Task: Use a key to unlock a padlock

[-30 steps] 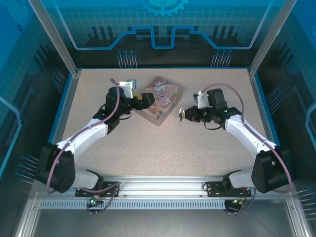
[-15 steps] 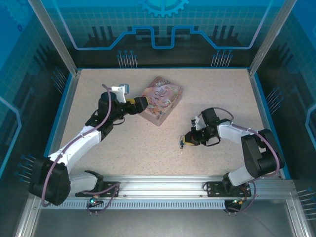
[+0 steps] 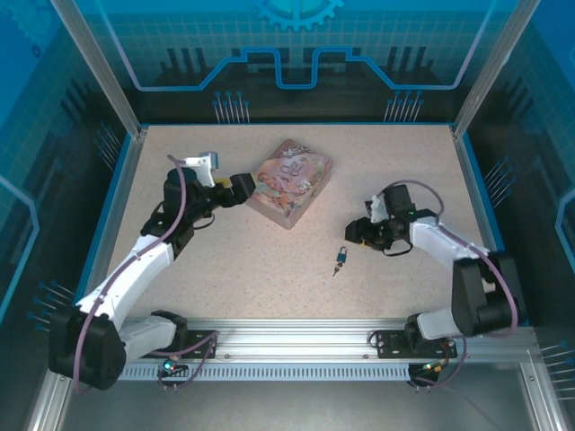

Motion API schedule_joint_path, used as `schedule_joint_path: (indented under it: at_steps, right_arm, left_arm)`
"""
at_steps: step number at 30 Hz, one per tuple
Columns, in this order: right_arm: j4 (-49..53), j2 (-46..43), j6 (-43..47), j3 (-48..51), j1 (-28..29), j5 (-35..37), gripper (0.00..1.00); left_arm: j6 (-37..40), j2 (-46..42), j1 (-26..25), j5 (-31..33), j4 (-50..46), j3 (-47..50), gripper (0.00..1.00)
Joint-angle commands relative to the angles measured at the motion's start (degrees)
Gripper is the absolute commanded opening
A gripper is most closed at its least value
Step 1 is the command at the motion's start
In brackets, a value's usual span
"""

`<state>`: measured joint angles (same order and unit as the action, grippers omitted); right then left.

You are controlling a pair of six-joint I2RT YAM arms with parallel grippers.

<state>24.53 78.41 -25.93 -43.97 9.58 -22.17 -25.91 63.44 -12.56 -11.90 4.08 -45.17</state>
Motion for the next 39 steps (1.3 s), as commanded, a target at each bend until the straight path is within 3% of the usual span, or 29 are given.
schedule_joint_path:
  at_steps: [1,6,9,10,11,14,17,20,27,31,35,37,39]
  right_arm:
    - [2.4,-6.6,3.1,-3.0,-2.5,8.4,0.55]
    - [1.2,-14.7,6.6,-3.8,-5.3,25.1,0.56]
    - [-4.4,-18.7,9.5,-0.6,-8.0,36.2,0.85]
    - [-8.2,-19.7,11.5,1.4,-9.1,37.6,0.97]
    - [-12.1,-20.4,13.1,3.7,-9.8,38.2,1.0]
    - [-23.9,-20.1,16.9,10.7,-13.3,33.7,1.0]
    - [-31.5,-17.0,17.2,14.7,-14.7,29.6,1.0]
    - [-45.0,-13.9,16.8,20.2,-14.3,28.0,1.0]
    - [-64.3,-2.4,19.7,22.4,-12.3,23.8,1.0]
    - [-65.6,1.8,22.2,21.1,-11.0,21.6,1.0]
    - [-76.1,7.1,22.9,24.1,-10.3,21.0,1.0]
    - [-70.6,6.8,23.4,21.6,-10.1,20.8,1.0]
    - [-68.5,7.3,24.8,20.1,-8.4,23.0,1.0]
  left_arm:
    - [2.9,-4.1,2.0,4.9,-2.0,-1.4,0.99]
    - [5.2,-10.5,3.2,20.4,-1.0,4.5,0.99]
    - [10.9,-13.4,3.3,25.9,2.2,9.5,0.99]
    - [13.3,-14.1,3.3,27.3,4.4,11.9,0.99]
    - [15.7,-14.6,3.4,27.9,6.3,13.8,0.99]
    - [19.1,-14.6,3.6,32.7,8.2,18.6,0.99]
    - [23.5,-12.2,4.5,31.3,9.1,21.8,0.99]
    - [22.8,-8.5,6.9,28.9,12.0,24.3,0.99]
    - [23.4,1.6,12.3,22.6,27.6,28.7,0.99]
    - [26.3,7.7,14.1,15.2,36.4,28.1,0.99]
    - [25.3,13.8,15.9,8.7,39.8,25.0,0.99]
    - [25.1,16.3,16.1,5.7,39.6,23.1,0.99]
    - [24.8,21.8,16.1,4.8,48.7,24.9,0.99]
